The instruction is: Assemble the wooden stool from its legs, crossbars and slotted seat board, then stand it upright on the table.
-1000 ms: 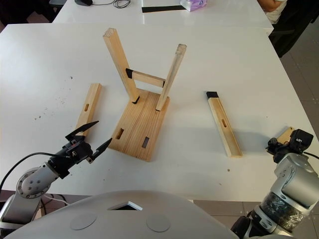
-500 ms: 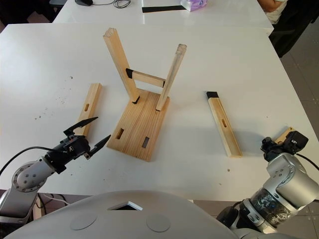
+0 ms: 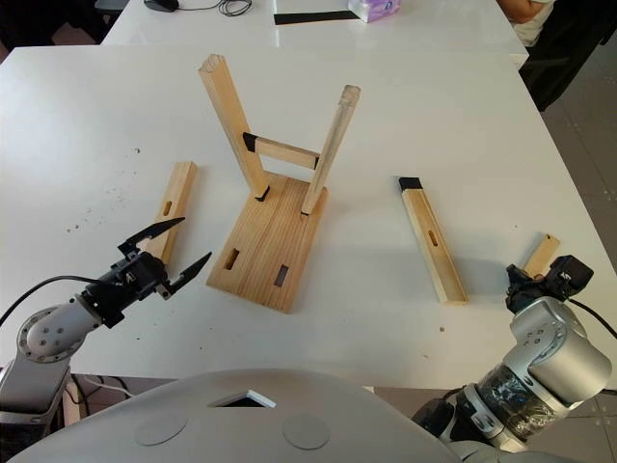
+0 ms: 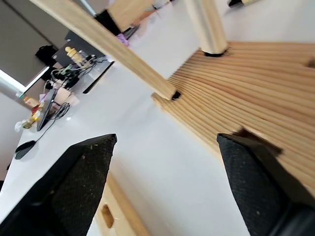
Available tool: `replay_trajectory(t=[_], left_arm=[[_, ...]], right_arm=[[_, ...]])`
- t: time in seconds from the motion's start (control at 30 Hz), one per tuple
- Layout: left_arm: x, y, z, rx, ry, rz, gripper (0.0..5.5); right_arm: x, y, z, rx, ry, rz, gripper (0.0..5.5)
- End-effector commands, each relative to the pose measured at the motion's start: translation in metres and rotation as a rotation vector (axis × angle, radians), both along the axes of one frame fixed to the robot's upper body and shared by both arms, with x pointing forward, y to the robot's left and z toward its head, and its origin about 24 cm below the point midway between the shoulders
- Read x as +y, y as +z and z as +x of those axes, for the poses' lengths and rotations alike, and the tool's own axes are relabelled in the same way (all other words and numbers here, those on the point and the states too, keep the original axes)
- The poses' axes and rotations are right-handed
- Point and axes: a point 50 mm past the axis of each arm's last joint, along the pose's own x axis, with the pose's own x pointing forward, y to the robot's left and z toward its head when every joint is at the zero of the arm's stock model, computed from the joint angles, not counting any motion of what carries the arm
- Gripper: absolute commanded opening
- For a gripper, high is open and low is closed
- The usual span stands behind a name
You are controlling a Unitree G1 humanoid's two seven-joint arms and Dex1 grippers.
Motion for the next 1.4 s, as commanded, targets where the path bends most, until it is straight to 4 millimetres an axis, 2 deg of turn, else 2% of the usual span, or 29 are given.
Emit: replay_trajectory(t=[0.03, 0.17, 0.23, 0.3, 0.37, 0.43, 0.53, 0.6, 0.67, 0.83, 0.97, 1.23, 1.4], left_arm=[[0.006, 0.020, 0.016, -0.032, 0.072, -0.146, 3.79], [0.014, 0.053, 0.034, -0.083, 0.147, -0.348, 3.79], [0.019, 0.076, 0.046, -0.117, 0.174, -0.449, 3.79], [0.021, 0.100, 0.054, -0.143, 0.160, -0.538, 3.79], [0.014, 0.122, 0.061, -0.150, 0.100, -0.610, 3.79], [0.003, 0.140, 0.067, -0.130, 0.021, -0.692, 3.79], [-0.023, 0.155, 0.074, -0.043, -0.107, -0.798, 3.79], [-0.041, 0.158, 0.075, 0.035, -0.191, -0.843, 3.79], [-0.054, 0.160, 0.073, 0.089, -0.255, -0.845, 4.05], [-0.081, 0.165, 0.057, 0.197, -0.466, -0.830, 4.63], [-0.089, 0.164, 0.048, 0.272, -0.598, -0.835, 4.68], [-0.094, 0.168, 0.053, 0.299, -0.653, -0.883, 4.68], [-0.096, 0.169, 0.048, 0.305, -0.707, -0.860, 4.68]], right_arm=[[0.008, 0.023, 0.032, -0.148, 0.166, -0.066, 1.31], [0.021, 0.056, 0.060, -0.374, 0.315, -0.114, 1.31], [0.028, 0.086, 0.075, -0.547, 0.415, -0.151, 1.31], [0.041, 0.124, 0.090, -0.773, 0.561, -0.146, 1.31], [0.059, 0.162, 0.097, -0.977, 0.752, -0.086, 1.31], [0.080, 0.191, 0.097, -1.105, 0.993, 0.016, 1.31], [0.102, 0.209, 0.092, -1.140, 1.323, 0.139, 1.31], [0.113, 0.213, 0.088, -1.102, 1.502, 0.199, 1.31], [0.122, 0.215, 0.085, -1.059, 1.639, 0.240, 1.31], [0.139, 0.210, 0.085, -0.958, 1.841, 0.363, 1.31], [0.144, 0.202, 0.084, -0.903, 1.926, 0.449, 1.31], [0.148, 0.190, 0.068, -0.790, 2.066, 0.605, 1.31], [0.151, 0.181, 0.070, -0.752, 2.069, 0.624, 1.31]])
